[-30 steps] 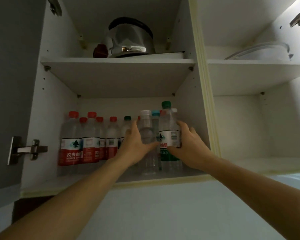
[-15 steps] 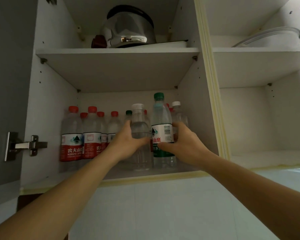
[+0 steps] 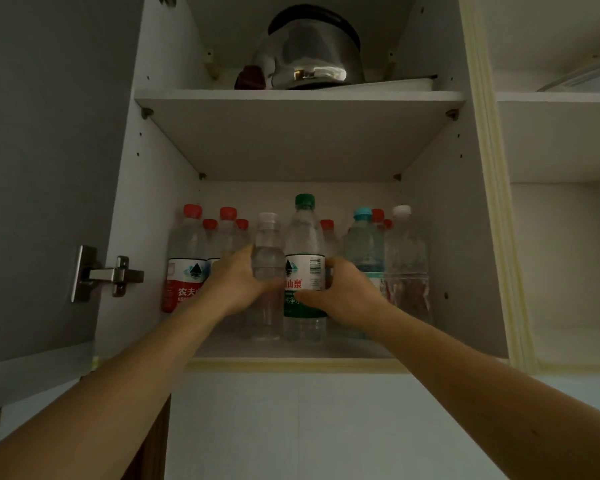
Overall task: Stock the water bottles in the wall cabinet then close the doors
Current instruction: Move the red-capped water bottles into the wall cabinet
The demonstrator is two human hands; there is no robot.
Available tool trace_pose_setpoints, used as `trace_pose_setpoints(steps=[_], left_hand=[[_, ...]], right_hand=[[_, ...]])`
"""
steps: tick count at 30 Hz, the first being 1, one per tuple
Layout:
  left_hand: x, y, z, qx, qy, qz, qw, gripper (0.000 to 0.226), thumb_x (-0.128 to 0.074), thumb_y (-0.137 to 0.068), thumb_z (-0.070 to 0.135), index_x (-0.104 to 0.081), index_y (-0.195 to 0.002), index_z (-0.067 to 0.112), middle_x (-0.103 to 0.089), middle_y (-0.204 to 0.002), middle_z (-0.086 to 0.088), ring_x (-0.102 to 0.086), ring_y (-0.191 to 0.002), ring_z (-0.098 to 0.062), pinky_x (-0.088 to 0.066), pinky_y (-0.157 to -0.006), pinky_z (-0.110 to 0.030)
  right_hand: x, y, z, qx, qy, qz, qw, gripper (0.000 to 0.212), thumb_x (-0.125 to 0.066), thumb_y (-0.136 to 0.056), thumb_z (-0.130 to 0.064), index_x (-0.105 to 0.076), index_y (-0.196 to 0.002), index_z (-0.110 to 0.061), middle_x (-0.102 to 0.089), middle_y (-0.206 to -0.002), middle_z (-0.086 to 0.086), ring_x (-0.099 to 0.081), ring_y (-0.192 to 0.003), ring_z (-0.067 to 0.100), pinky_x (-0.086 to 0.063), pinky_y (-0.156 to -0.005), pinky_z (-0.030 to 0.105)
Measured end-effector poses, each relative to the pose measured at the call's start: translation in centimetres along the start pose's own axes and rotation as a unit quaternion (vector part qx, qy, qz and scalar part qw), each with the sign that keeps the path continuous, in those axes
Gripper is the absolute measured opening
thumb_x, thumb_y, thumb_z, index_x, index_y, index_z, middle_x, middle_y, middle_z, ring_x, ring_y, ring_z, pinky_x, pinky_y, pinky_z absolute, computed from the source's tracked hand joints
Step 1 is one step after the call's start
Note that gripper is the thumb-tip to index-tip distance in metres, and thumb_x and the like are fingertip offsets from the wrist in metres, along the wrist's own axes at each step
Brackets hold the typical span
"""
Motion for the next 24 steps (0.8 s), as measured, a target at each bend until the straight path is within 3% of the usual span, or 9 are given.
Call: trace_pose_setpoints(steps=[5,8,10,12,14,18,24], left_hand=[[1.0,-0.8,-1.9,0.014,-0.167,0.037,0.985,0.088,-0.07,-0.075,0.071,-0.045,-0.148,0.03,-0.043,-0.142,-0.011,-0.04,-0.135,-0.033,-0.041,-0.11,-0.05],[2.0,-1.0,-1.3,-0.046,-0.294,0.08,0.951,0.089,-0.059,-0.071,0.085,-0.05,-0.141,0.032,-0.041,-0.127,-0.007,-0.037,-0.121,-0.029,-0.039,-0.106,-0.049],[2.0,-1.0,-1.1,-0.09,-0.345,0.083,0.931,0.1,-0.056,-0.064,0.091,-0.048,-0.141,0.028,-0.038,-0.133,-0.006,-0.033,-0.123,-0.028,-0.034,-0.11,-0.052],[1.7,-1.0,-1.3,-0.122,-0.367,0.074,0.919,0.115,-0.054,-0.059,0.096,-0.039,-0.148,0.025,-0.031,-0.146,-0.004,-0.027,-0.133,-0.028,-0.025,-0.116,-0.054],[1.6,-1.2,-1.6,-0.141,-0.372,0.068,0.915,0.126,-0.047,-0.056,0.1,-0.034,-0.153,0.021,-0.026,-0.153,-0.002,-0.019,-0.14,-0.027,-0.016,-0.119,-0.054],[1.4,-2.1,-2.1,-0.162,-0.386,0.063,0.906,0.129,-0.042,-0.057,0.102,-0.031,-0.155,0.018,-0.018,-0.159,-0.004,-0.006,-0.146,-0.028,-0.005,-0.122,-0.055],[0.9,-2.6,-2.9,-0.164,-0.389,0.068,0.904,0.125,-0.05,-0.061,0.097,-0.031,-0.155,0.018,-0.01,-0.163,-0.006,0.004,-0.151,-0.029,0.008,-0.121,-0.057]], right_hand=[[-1.3,-1.2,0.2,-0.009,-0.004,0.007,1.0,0.05,-0.083,-0.083,-0.029,-0.045,-0.114,-0.028,-0.061,-0.107,-0.007,-0.062,-0.093,0.01,-0.046,-0.06,0.014],[-1.7,-1.7,0.2,-0.01,0.011,0.003,1.0,0.05,-0.082,-0.083,-0.03,-0.046,-0.117,-0.026,-0.059,-0.105,-0.007,-0.06,-0.091,0.01,-0.044,-0.059,0.014],[-1.8,-1.9,0.2,-0.008,0.02,-0.001,1.0,0.049,-0.082,-0.083,-0.03,-0.046,-0.115,-0.026,-0.059,-0.103,-0.008,-0.059,-0.089,0.009,-0.043,-0.058,0.014],[-2.0,-2.2,0.3,-0.009,0.026,-0.007,1.0,0.048,-0.083,-0.083,-0.03,-0.046,-0.114,-0.025,-0.06,-0.104,-0.006,-0.06,-0.088,0.008,-0.047,-0.061,0.017],[-2.2,-2.5,0.3,-0.018,0.034,-0.018,0.999,0.05,-0.083,-0.083,-0.03,-0.049,-0.118,-0.021,-0.063,-0.108,-0.002,-0.065,-0.094,0.013,-0.057,-0.073,0.027],[-2.4,-3.1,0.2,-0.03,0.052,-0.034,0.998,0.051,-0.085,-0.081,-0.029,-0.051,-0.118,-0.017,-0.066,-0.108,0.001,-0.067,-0.099,0.02,-0.061,-0.087,0.04],[-3.1,-4.1,0.3,-0.034,0.068,-0.049,0.996,0.036,-0.083,-0.083,-0.026,-0.047,-0.087,-0.028,-0.061,-0.09,-0.004,-0.066,-0.088,0.016,-0.061,-0.088,0.043]])
Point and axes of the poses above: each hand's wrist, its own y-axis away from the middle knuckle, its own x-axis out of the back of the hand, z = x × y, the point moved 10 cm from there along -y, towards the middle knuckle
